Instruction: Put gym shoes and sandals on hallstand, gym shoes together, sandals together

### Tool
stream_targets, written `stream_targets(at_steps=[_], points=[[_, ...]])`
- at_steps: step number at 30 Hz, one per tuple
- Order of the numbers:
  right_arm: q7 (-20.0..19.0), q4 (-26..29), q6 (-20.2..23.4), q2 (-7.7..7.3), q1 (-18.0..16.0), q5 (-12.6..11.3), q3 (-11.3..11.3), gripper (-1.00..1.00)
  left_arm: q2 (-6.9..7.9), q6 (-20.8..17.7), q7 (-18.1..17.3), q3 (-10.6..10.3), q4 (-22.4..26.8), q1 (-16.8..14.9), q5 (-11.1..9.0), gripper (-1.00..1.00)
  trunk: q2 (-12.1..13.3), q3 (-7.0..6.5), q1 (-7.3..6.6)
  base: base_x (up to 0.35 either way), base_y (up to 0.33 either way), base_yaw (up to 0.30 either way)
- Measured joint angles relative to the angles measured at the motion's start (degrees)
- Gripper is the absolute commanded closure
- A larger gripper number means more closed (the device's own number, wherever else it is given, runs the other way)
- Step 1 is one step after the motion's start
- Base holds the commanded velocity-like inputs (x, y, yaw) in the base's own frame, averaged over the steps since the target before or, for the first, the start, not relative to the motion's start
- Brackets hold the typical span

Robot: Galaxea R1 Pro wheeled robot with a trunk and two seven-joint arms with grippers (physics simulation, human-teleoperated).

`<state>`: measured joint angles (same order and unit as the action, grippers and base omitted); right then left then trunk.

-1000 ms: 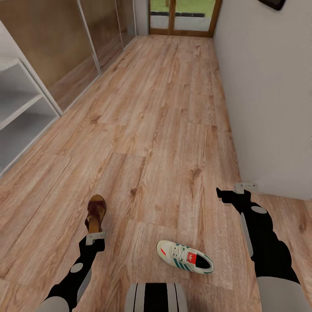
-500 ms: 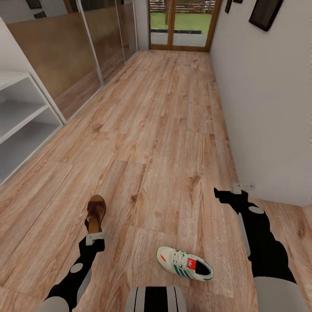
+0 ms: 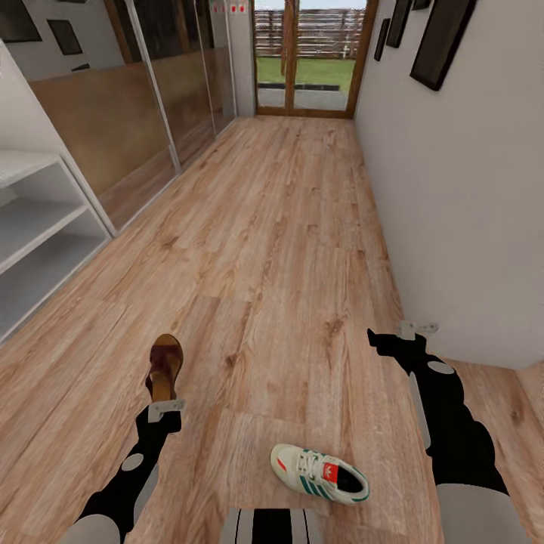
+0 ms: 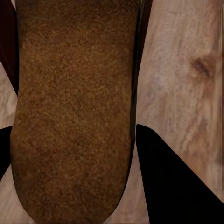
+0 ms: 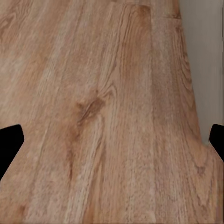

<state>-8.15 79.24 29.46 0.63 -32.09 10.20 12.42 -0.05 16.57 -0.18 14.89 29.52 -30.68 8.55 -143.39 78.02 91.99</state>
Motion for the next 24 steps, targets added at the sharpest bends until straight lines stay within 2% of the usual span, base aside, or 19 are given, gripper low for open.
stream_targets(at_steps=[2, 4, 6, 11, 14, 15, 20, 24], points=[[-0.1, 0.0, -0.1, 0.0, 0.4, 0.0, 0.0, -1.0, -0.02, -0.1, 0.0, 0.0, 0.0, 0.0, 0.0, 1.0, 0.0, -0.61, -0.05, 0.0, 0.0, -0.088], [-0.1, 0.0, -0.2, 0.01, 1.0, 0.0, -1.0, -1.0, -0.06, -0.1, 0.0, 0.0, 0.0, 0.0, 0.1, 1.0, 0.1, -1.22, -0.1, 0.0, 0.0, -0.088], [-0.2, 0.0, -0.4, 0.01, 1.9, 0.0, -3.2, -1.0, -0.08, -0.1, 0.0, 0.0, 0.1, 0.0, 0.1, 1.0, 0.1, -1.83, -0.15, 0.0, 0.0, -0.09], [-0.2, -0.2, -2.3, 0.2, 3.6, -0.2, -6.9, -1.0, -0.07, -0.2, 0.1, 0.0, 0.1, 0.0, 0.1, 1.0, 0.1, -3.36, -0.28, 0.0, 0.0, -0.106], [0.0, -0.6, -5.9, 1.16, 4.8, -0.2, -9.5, -1.0, -0.02, -0.2, 0.1, 0.0, 0.1, 0.0, 0.1, 1.0, 1.0, -4.2, -0.74, 0.0, 0.0, -0.115], [0.2, -0.9, -8.7, 1.66, 6.3, 0.0, -10.3, -1.0, -0.01, -0.2, 0.0, 0.0, 0.0, 0.0, 0.0, 1.0, 1.4, -4.46, -0.96, 0.0, 0.0, -0.116], [0.3, -2.4, -12.5, 1.64, 10.7, 0.2, -10.3, -1.0, 0.0, -0.7, 0.0, 0.1, 0.0, 0.0, 0.0, 1.0, 3.4, -5.78, -2.06, 0.0, 0.0, -0.116], [0.2, -7.8, -20.4, 1.6, 13.0, 0.2, -10.3, -1.0, -0.09, -3.1, -0.1, -0.1, 1.1, -0.1, 0.0, 1.0, 5.0, -6.84, -2.94, 0.0, 0.0, -0.117]])
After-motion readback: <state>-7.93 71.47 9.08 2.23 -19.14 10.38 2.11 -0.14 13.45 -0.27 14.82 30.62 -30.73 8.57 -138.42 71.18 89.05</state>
